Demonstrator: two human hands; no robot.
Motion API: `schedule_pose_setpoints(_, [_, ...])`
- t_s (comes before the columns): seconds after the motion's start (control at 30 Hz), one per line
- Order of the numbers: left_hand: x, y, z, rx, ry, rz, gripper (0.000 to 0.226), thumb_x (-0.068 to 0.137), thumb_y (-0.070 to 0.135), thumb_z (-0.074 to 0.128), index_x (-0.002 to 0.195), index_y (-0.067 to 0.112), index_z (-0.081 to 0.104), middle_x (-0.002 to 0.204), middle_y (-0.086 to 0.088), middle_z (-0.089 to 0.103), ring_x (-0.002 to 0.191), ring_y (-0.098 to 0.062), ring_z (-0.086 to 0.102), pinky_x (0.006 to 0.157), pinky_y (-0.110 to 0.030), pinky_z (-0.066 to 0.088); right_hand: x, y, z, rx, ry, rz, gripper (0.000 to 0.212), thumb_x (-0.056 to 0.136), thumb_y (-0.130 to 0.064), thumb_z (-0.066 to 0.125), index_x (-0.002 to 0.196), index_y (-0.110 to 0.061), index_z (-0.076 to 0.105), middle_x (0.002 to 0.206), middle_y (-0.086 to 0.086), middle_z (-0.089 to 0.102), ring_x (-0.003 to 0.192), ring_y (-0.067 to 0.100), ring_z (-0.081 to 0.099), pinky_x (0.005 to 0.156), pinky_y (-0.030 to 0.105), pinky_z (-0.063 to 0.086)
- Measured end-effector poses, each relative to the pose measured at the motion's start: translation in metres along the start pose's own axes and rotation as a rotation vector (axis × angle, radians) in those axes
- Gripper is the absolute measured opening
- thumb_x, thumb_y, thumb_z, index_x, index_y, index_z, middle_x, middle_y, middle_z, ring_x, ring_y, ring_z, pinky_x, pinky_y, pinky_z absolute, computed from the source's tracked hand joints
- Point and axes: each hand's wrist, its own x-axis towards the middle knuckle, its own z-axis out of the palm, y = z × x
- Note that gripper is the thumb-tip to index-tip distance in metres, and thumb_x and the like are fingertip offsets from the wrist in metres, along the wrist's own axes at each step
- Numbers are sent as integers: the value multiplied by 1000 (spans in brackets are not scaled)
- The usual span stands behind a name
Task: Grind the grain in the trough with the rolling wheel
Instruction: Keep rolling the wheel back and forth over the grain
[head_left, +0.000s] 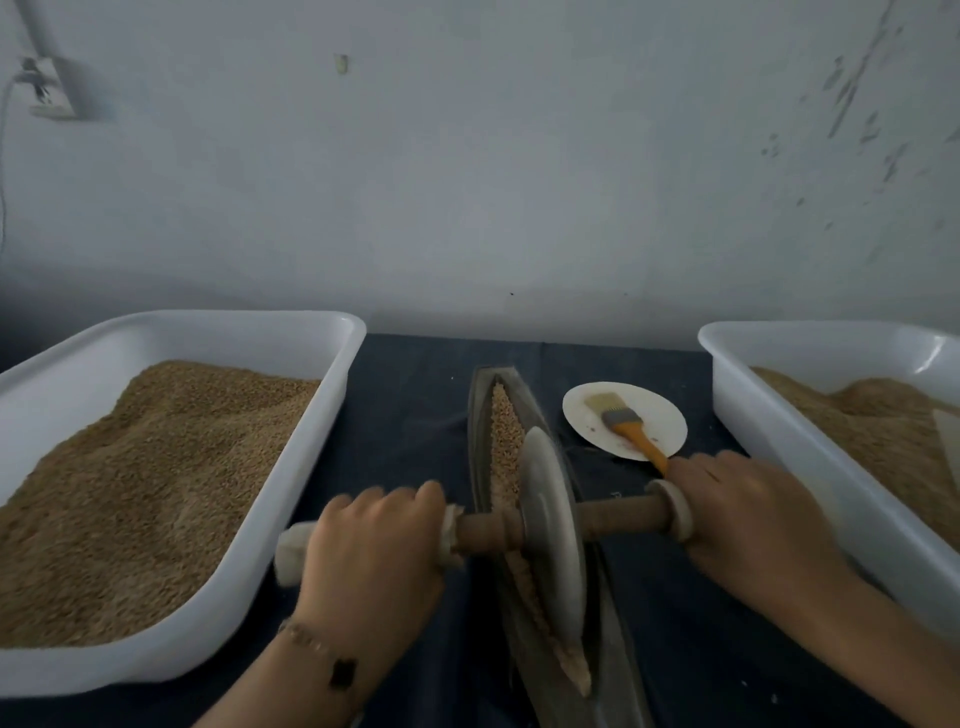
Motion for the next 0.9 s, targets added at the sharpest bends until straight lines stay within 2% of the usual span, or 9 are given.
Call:
schedule_pose_setpoints(0.13, [-21,3,-17,24,-126,-4,21,85,47,42,79,32,30,77,13,44,82,-5,54,49,-19,16,-9,4,-20,19,-12,-78,43,38,-1,85,61,-22,55,55,-7,48,46,17,46,40,36,40])
schedule_pose_setpoints(0.27, [-8,2,-10,75,-94,-18,27,86,44,41,70,31,24,69,11,38,76,-7,51,48,-19,13,-5,1,-9,34,-85,-33,48,34,-4,87,60,-24,53,54,-10,47,44,13,44,39,30,36])
schedule_pose_setpoints(0.37, [19,0,6,79,-20,-43,23,88,39,45,74,30,29,66,11,34,65,-9,40,55,-23,24,12,5,20,5,-143,44,36,55,-16,83,70,-27,53,64,-10,53,55,10,44,51,27,35])
schedule_pose_setpoints(0.43, [41,0,18,97,67,-76,21,88,37,48,77,29,32,68,11,36,65,-10,37,63,-25,27,32,9,40,-49,-183,105,14,77,-26,67,86,-28,55,80,-9,61,70,14,54,62,31,40])
schedule_pose_setpoints(0.5, [61,-1,27,107,130,-120,22,87,34,51,75,27,34,68,11,39,64,-10,39,63,-25,29,53,13,55,-31,-187,142,10,84,-29,57,93,-27,57,87,-8,64,80,18,58,69,33,43])
schedule_pose_setpoints(0.6, [90,-6,35,107,151,-157,23,86,33,55,75,25,37,68,9,41,64,-11,40,62,-26,31,82,16,69,3,-167,176,10,79,-22,59,78,-24,50,76,-7,59,71,17,54,64,32,38])
schedule_pose_setpoints(0.73, [107,-13,37,63,166,-178,22,87,35,55,78,23,38,71,8,44,66,-13,41,63,-28,32,98,18,74,-78,-125,154,20,74,-14,59,77,-23,42,77,-4,59,66,18,45,61,31,28])
schedule_pose_setpoints(0.83, [97,-15,39,45,155,-141,23,88,37,54,78,24,37,75,9,50,67,-11,42,65,-26,33,88,13,65,-94,-53,108,14,73,-11,63,75,-19,51,74,0,61,64,20,50,59,32,34])
schedule_pose_setpoints(0.9, [80,-15,35,22,135,-104,24,88,39,53,78,27,35,74,11,45,68,-10,41,67,-25,32,69,8,51,-45,49,70,18,65,-9,75,71,-14,59,67,3,62,59,24,55,55,35,43])
